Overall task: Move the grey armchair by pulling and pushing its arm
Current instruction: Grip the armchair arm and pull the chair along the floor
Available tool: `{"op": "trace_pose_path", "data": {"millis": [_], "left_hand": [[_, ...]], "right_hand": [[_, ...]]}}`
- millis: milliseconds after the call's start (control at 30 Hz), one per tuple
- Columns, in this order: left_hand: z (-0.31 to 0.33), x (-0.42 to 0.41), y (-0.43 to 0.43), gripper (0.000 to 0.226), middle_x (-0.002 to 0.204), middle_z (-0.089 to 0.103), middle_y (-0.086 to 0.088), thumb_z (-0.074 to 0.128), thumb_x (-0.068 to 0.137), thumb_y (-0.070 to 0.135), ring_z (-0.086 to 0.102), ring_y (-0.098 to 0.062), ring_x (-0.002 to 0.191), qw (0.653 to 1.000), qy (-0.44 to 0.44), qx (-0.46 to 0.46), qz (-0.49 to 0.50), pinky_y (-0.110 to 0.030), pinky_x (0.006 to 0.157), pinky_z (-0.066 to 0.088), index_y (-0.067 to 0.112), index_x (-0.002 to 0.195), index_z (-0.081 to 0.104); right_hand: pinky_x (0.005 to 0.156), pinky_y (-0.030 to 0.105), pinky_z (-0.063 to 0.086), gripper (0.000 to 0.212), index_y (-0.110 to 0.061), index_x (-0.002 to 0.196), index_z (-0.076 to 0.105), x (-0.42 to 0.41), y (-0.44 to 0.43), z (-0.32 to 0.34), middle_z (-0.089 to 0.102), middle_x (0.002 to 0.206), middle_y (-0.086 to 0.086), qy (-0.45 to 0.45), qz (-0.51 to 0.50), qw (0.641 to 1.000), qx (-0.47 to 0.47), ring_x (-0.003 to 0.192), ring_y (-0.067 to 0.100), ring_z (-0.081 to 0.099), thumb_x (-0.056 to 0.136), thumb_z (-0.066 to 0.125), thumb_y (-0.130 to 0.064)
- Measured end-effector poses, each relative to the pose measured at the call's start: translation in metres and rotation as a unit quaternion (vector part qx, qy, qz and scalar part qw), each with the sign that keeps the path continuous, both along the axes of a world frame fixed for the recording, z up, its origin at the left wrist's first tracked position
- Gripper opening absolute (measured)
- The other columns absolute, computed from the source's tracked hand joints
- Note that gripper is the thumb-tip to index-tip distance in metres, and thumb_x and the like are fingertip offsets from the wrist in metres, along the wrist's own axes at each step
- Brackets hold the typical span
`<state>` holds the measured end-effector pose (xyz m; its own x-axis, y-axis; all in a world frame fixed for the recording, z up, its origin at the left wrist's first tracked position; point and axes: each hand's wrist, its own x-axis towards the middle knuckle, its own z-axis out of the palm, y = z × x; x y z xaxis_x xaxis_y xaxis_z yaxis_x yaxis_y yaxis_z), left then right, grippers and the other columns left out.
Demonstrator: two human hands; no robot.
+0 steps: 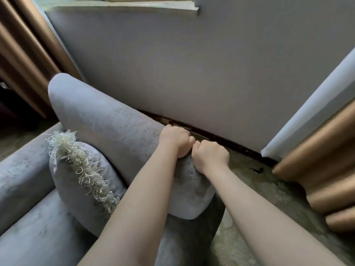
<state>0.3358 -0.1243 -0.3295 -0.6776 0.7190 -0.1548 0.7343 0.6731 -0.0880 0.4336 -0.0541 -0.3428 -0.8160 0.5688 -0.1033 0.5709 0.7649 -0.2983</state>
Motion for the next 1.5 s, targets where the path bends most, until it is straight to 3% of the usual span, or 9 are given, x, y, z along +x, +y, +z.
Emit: {"op": "trace_pose_path", "data": {"millis": [367,633,1333,1500], "left_hand": [[-0.003,0.015,-0.012,0.048,0.131,0.056,-0.002,0.019,0.097,0.034,0.047,-0.021,0.122,0.997,0.048,0.033,-0.04,-0.035,0.087,0.03,0.018,0.112,0.061],[-0.014,0.051,-0.027,0.047,0.126,0.058,-0.004,0.018,0.095,0.03,0.05,-0.022,0.116,0.993,0.066,0.072,-0.065,-0.036,0.086,0.029,0.017,0.108,0.062],[-0.01,0.126,-0.051,0.046,0.128,0.057,-0.001,0.021,0.097,0.032,0.047,-0.019,0.121,0.995,0.033,0.041,-0.09,-0.035,0.091,0.029,0.019,0.111,0.062],[-0.01,0.142,-0.06,0.045,0.122,0.061,-0.002,0.021,0.095,0.032,0.051,-0.02,0.114,0.992,0.023,0.061,-0.104,-0.035,0.088,0.028,0.018,0.103,0.063]], "right_hand": [[0.072,0.036,0.036,0.052,-0.009,0.111,0.062,0.016,-0.014,0.007,0.061,0.116,0.017,0.03,-0.046,0.997,0.054,0.105,0.034,0.057,0.096,0.021,-0.037],[0.073,0.036,0.038,0.05,-0.009,0.11,0.06,0.058,-0.032,0.0,0.06,0.114,0.015,0.033,-0.07,0.995,0.063,0.103,0.033,0.055,0.095,0.02,-0.036],[0.073,0.035,0.036,0.051,-0.01,0.111,0.061,0.136,-0.066,0.0,0.061,0.115,0.015,0.023,-0.087,0.994,0.066,0.105,0.032,0.057,0.096,0.02,-0.037],[0.07,0.034,0.034,0.05,-0.011,0.106,0.062,0.155,-0.078,0.001,0.063,0.111,0.014,0.022,-0.107,0.991,0.079,0.101,0.032,0.058,0.096,0.021,-0.037]]}}
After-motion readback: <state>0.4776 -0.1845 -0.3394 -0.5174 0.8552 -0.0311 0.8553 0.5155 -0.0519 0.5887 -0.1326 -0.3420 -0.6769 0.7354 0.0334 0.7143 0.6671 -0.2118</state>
